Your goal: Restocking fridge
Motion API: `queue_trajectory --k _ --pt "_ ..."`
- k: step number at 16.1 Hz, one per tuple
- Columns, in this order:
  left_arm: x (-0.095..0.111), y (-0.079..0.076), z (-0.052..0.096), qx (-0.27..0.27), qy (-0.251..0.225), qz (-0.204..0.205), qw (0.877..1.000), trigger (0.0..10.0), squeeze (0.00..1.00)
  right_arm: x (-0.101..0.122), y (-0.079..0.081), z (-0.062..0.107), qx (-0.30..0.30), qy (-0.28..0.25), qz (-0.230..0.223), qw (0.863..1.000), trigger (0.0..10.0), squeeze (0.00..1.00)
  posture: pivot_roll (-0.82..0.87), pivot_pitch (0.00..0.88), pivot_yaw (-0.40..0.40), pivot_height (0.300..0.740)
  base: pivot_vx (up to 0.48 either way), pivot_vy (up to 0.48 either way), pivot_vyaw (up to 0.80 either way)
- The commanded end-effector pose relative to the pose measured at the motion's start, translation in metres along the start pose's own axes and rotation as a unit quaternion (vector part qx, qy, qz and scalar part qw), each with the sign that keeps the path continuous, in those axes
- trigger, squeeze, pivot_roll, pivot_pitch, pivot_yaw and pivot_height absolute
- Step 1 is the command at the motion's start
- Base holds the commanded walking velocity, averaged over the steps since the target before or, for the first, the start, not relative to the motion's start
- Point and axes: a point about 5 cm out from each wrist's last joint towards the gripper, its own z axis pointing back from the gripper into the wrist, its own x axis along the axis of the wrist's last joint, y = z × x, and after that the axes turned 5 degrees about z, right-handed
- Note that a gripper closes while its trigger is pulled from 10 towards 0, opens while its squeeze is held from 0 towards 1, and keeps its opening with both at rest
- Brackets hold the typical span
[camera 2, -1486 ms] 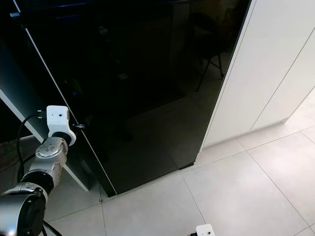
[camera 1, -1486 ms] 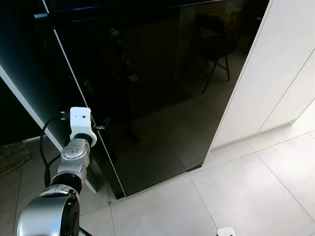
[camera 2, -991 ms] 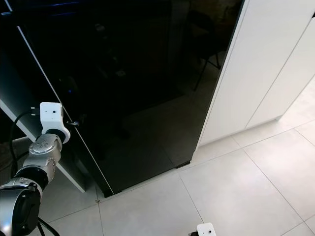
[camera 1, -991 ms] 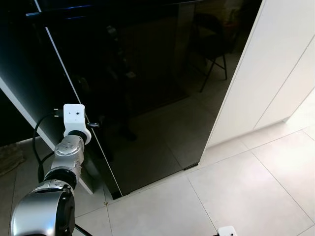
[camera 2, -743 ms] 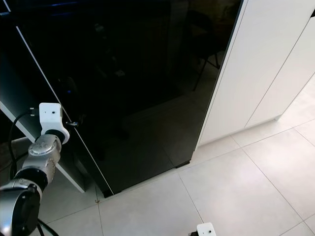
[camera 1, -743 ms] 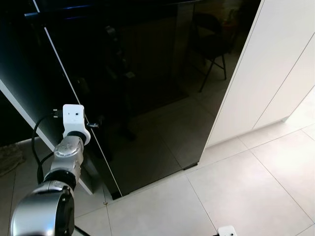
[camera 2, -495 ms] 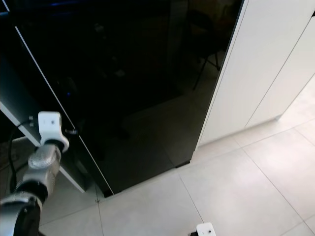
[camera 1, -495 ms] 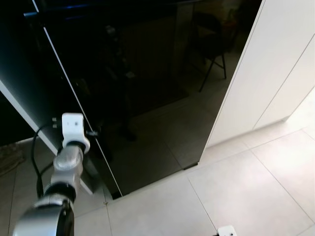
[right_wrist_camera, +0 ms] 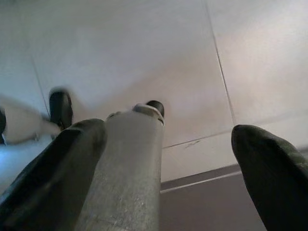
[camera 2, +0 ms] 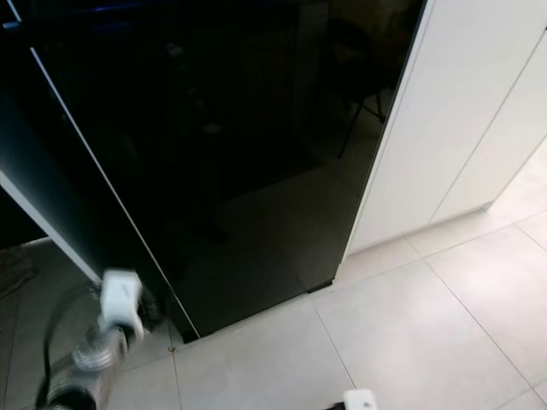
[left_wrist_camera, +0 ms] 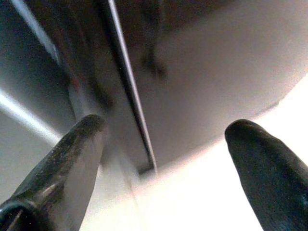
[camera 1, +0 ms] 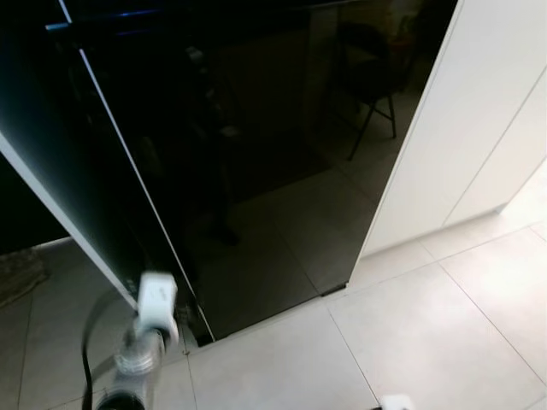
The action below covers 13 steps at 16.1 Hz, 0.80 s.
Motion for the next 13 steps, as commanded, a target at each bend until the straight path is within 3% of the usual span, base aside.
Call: queue_trajectory --k 1,2,3,4,6,7,13 --pt "-0.023 -0.001 0.007 0.004 0.061 0.008 0.998 10.0 0.0 -0.014 0.003 0.002 -0.03 0.008 -0.099 0.995 10.0 0.0 -0.02 0.037 0.037 0.74 0.0 0.0 0.0" --pt "-0.037 -0.002 0.013 0.006 0.098 0.005 0.995 10.0 0.0 -0.015 0.003 0.002 -0.052 0.001 -0.143 0.988 10.0 0.0 -0.02 0.035 0.04 0.74 0.0 0.0 0.0" --pt "-0.043 -0.002 0.016 0.008 0.112 0.012 0.994 10.0 0.0 -0.015 0.004 0.002 -0.052 -0.002 -0.143 0.988 10.0 0.0 -0.04 0.026 0.052 0.74 0.0 0.0 0.0" --pt "-0.071 -0.004 0.03 0.014 0.187 0.037 0.982 10.0 0.0 0.005 -0.004 0.0 -0.043 -0.022 -0.086 0.995 10.0 0.0 -0.04 0.013 0.056 0.74 0.0 0.0 0.0" --pt "-0.091 -0.004 0.044 0.012 0.238 0.008 0.971 10.0 0.0 0.024 -0.011 -0.002 -0.041 -0.046 -0.056 0.997 10.0 0.0 -0.05 0.008 0.055 0.74 0.0 0.0 0.0" --pt "-0.101 -0.001 0.052 0.034 0.265 0.017 0.963 10.0 0.0 0.023 -0.012 -0.001 -0.042 -0.041 -0.045 0.997 10.0 0.0 -0.06 0.0 0.05 0.74 0.0 0.0 0.0" --pt "-0.103 -0.015 0.051 0.04 0.263 0.04 0.963 10.0 0.0 0.026 0.003 -0.004 -0.009 -0.031 -0.012 0.999 10.0 0.0 -0.02 0.0 0.009 0.74 0.0 0.0 0.0"
